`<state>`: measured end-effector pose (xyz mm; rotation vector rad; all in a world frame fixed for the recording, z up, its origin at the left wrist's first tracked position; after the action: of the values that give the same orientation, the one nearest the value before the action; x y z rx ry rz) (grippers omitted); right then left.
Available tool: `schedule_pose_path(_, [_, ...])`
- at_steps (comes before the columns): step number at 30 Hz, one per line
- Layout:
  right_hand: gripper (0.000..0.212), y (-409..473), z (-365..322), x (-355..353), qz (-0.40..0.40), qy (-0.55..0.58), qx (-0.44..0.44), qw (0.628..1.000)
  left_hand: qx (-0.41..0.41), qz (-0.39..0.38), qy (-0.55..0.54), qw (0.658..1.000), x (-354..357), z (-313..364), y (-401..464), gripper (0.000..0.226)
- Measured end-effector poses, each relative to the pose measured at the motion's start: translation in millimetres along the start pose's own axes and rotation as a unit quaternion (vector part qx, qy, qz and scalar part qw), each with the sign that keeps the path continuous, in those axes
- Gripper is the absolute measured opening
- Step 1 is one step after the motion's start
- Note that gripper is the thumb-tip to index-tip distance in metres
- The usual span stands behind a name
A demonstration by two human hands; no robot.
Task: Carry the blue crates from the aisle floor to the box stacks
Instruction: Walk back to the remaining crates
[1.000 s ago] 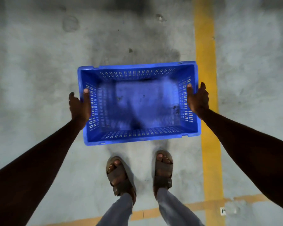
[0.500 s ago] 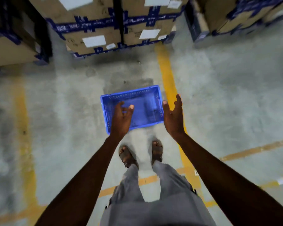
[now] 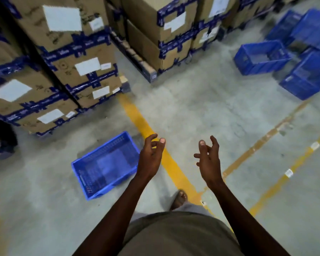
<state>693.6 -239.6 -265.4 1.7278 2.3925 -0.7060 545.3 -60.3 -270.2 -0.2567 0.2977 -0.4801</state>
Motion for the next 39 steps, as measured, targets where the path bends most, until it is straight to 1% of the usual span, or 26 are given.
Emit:
schedule_pose_path(2, [0.086,26,7,-43,0.023,0.015,0.011,1.000,0.016,-0.030,0.009,0.999,53,19,-7,0.048])
schedule_pose_path(5, [0.080,60,14,-115,0.077,0.052,0.029,0.995,0.035,-0.097,0.020,0.994,139,49,-21,0.032])
schedule_pose_path(7, [0.075,80,17,-155,0.112,0.073,0.036,0.990,0.044,-0.133,0.026,0.990,187,67,-23,0.036])
schedule_pose_path(9, [0.064,105,18,-196,0.143,0.100,0.047,0.983,0.050,-0.169,0.035,0.984,240,89,-22,0.042])
schedule_pose_path(11, [0.053,132,19,-231,0.178,0.125,0.056,0.974,0.059,-0.203,0.044,0.976,289,105,-17,0.042])
schedule_pose_path(13, [0.051,167,23,-272,0.214,0.146,0.064,0.964,0.066,-0.231,0.059,0.969,348,122,-8,0.046])
schedule_pose_path(15, [0.058,193,22,-293,0.224,0.160,0.067,0.959,0.073,-0.244,0.063,0.965,385,134,4,0.049])
schedule_pose_path(17, [0.082,233,21,-325,0.246,0.176,0.067,0.951,0.074,-0.261,0.061,0.960,444,149,20,0.048])
schedule_pose_path(19, [0.107,279,22,-359,0.268,0.169,0.075,0.946,0.072,-0.272,0.062,0.958,507,163,39,0.034])
schedule_pose_path(20, [0.113,302,21,-374,0.273,0.166,0.081,0.944,0.070,-0.279,0.061,0.956,538,171,47,0.026])
schedule_pose_path(21, [0.114,318,19,-387,0.276,0.164,0.087,0.943,0.067,-0.285,0.059,0.954,562,180,52,0.019])
schedule_pose_path(22, [0.110,338,17,-403,0.281,0.161,0.094,0.942,0.063,-0.293,0.056,0.952,592,190,58,0.016])
schedule_pose_path(23, [0.101,357,15,-419,0.286,0.161,0.101,0.939,0.060,-0.302,0.056,0.950,620,200,62,0.016])
schedule_pose_path(25, [0.074,393,7,-453,0.301,0.165,0.106,0.933,0.065,-0.328,0.060,0.941,675,225,67,0.018])
schedule_pose_path(26, [0.067,409,3,-467,0.310,0.170,0.104,0.929,0.067,-0.338,0.061,0.937,696,235,68,0.018])
schedule_pose_path(29, [0.080,463,-4,-512,0.335,0.179,0.114,0.918,0.070,-0.363,0.068,0.927,768,266,78,0.023])
schedule_pose_path(32, [0.069,521,-4,-545,0.333,0.183,0.117,0.918,0.068,-0.369,0.084,0.923,833,286,94,0.034])
schedule_pose_path(33, [0.065,543,-1,-557,0.328,0.183,0.120,0.919,0.066,-0.368,0.091,0.923,856,291,100,0.033])
schedule_pose_path(35, [0.049,591,9,-579,0.319,0.182,0.122,0.922,0.063,-0.360,0.096,0.926,902,298,116,0.029])
schedule_pose_path(36, [0.045,612,14,-588,0.315,0.181,0.122,0.924,0.062,-0.353,0.096,0.928,919,302,122,0.031])
schedule_pose_path(37, [0.046,639,17,-599,0.306,0.181,0.123,0.927,0.061,-0.344,0.096,0.932,942,307,130,0.034])
schedule_pose_path(39, [0.061,694,21,-623,0.286,0.180,0.124,0.933,0.057,-0.325,0.095,0.939,988,316,146,0.037])
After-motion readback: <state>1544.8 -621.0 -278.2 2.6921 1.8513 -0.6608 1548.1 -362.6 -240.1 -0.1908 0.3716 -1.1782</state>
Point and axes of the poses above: each hand's wrist, its own y-axis towards the middle knuckle, its own x-axis out of the palm, z = x × y, the point moved 8 cm from there along y, towards the middle knuckle, and after that the axes turned 8 degrees about z, right-handed, at the moved point
